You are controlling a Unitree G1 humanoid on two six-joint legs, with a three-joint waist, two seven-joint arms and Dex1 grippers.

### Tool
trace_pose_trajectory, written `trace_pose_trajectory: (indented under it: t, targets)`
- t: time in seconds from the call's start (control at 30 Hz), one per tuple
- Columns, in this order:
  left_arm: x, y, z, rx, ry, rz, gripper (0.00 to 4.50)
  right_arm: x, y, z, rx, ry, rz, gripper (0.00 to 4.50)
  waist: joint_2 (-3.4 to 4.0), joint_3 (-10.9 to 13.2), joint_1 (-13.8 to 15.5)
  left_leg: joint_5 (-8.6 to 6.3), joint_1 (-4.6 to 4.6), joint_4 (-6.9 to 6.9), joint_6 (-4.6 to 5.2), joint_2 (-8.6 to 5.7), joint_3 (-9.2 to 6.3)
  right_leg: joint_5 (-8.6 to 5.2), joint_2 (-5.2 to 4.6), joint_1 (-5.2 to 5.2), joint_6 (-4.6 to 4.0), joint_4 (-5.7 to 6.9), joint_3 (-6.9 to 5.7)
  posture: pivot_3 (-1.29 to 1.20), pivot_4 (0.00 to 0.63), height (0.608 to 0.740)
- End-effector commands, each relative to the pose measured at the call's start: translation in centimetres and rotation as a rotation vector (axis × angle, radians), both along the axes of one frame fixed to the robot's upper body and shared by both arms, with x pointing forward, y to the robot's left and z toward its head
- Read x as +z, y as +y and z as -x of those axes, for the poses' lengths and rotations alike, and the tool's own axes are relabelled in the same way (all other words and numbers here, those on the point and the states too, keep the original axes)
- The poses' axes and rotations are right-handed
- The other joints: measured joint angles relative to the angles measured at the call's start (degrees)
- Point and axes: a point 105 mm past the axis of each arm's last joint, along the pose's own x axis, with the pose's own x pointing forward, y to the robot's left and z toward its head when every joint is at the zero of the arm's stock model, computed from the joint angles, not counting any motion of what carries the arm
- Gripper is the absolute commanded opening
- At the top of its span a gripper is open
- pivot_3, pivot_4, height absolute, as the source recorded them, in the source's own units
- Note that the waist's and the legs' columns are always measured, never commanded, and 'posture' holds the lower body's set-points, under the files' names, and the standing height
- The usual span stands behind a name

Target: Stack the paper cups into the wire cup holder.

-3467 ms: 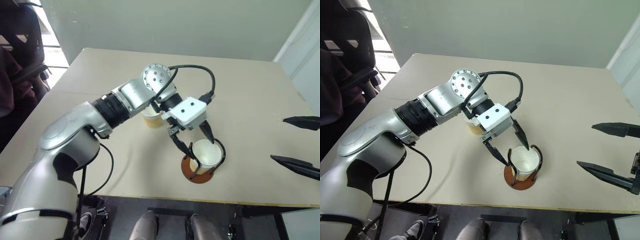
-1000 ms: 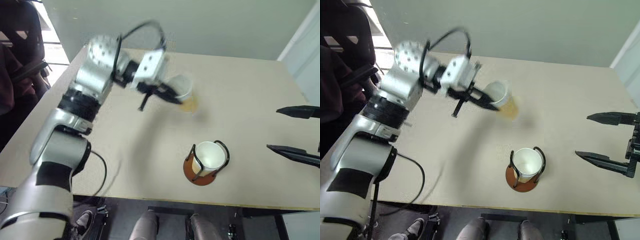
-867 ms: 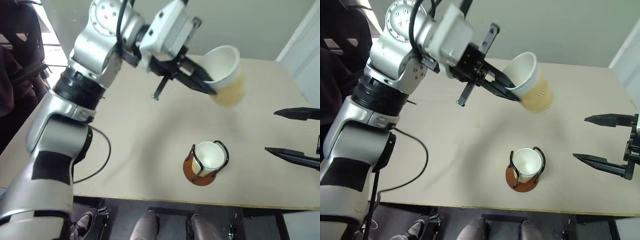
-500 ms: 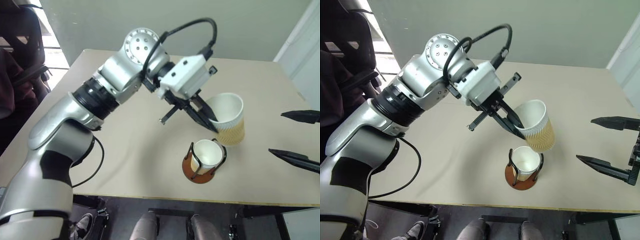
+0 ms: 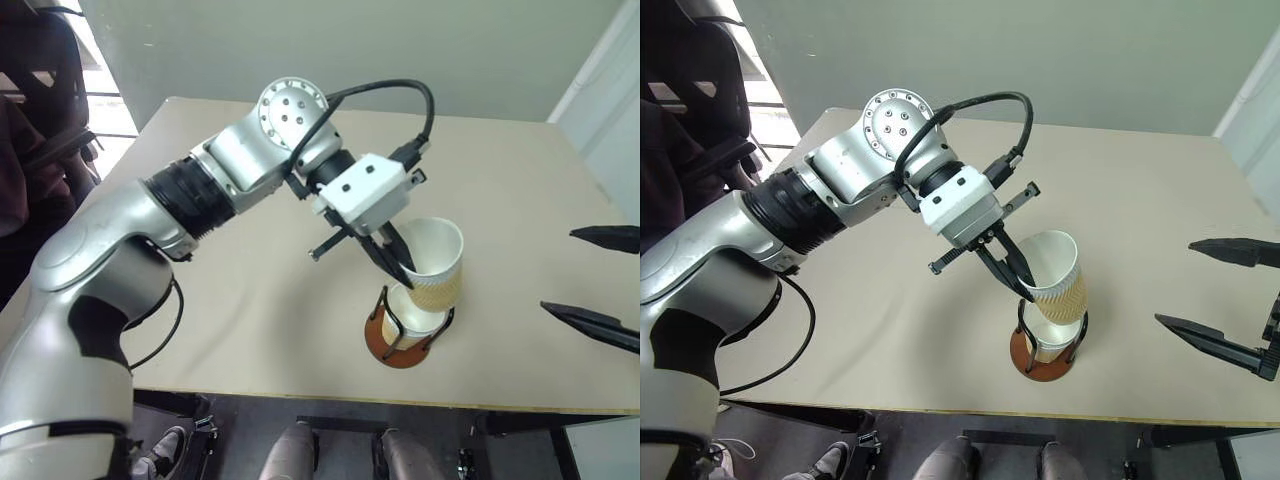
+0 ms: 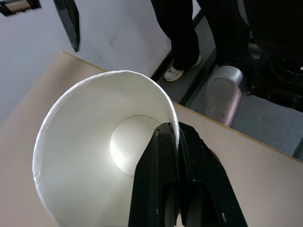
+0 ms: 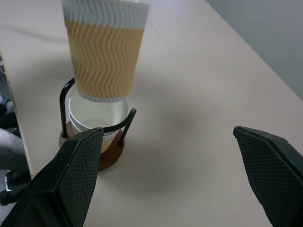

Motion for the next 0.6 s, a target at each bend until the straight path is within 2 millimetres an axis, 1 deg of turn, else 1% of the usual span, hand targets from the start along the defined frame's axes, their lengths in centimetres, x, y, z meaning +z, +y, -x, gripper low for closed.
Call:
trace_pose_trajectory:
  t: [0.03, 0.23, 0.6]
  targets:
    - [0.1, 0.2, 0.3, -0.037, -0.025, -0.028, 0.02, 0.7, 0.1, 0.1, -0.007, -0.049, -0.003, 4.50, 0.00, 0.0, 0.0, 0.00, 0.00, 0.00, 0.00, 0.00, 0.00, 0.00, 0.00, 0.00, 0.00, 0.00, 0.00, 0.00, 0.150, 0.740]
    - [-0.4, 0.4, -0.3, -0.014, -0.031, -0.052, 0.02, 0.7, 0.2, 0.1, -0.008, -0.054, -0.009, 4.50, 0.00, 0.0, 0.0, -0.01, -0.04, 0.00, -0.01, 0.00, -0.01, 0.00, 0.00, -0.02, 0.00, -0.01, 0.00, 0.00, 0.150, 0.740]
    - [-1.5, 0.3, -0.4, -0.004, 0.009, -0.084, 0.02, 0.5, 0.2, 0.4, -0.018, -0.052, -0.010, 4.50, 0.00, 0.0, 0.0, -0.03, -0.08, 0.00, -0.03, 0.00, -0.04, 0.00, 0.00, -0.04, 0.00, -0.03, -0.02, 0.00, 0.150, 0.740]
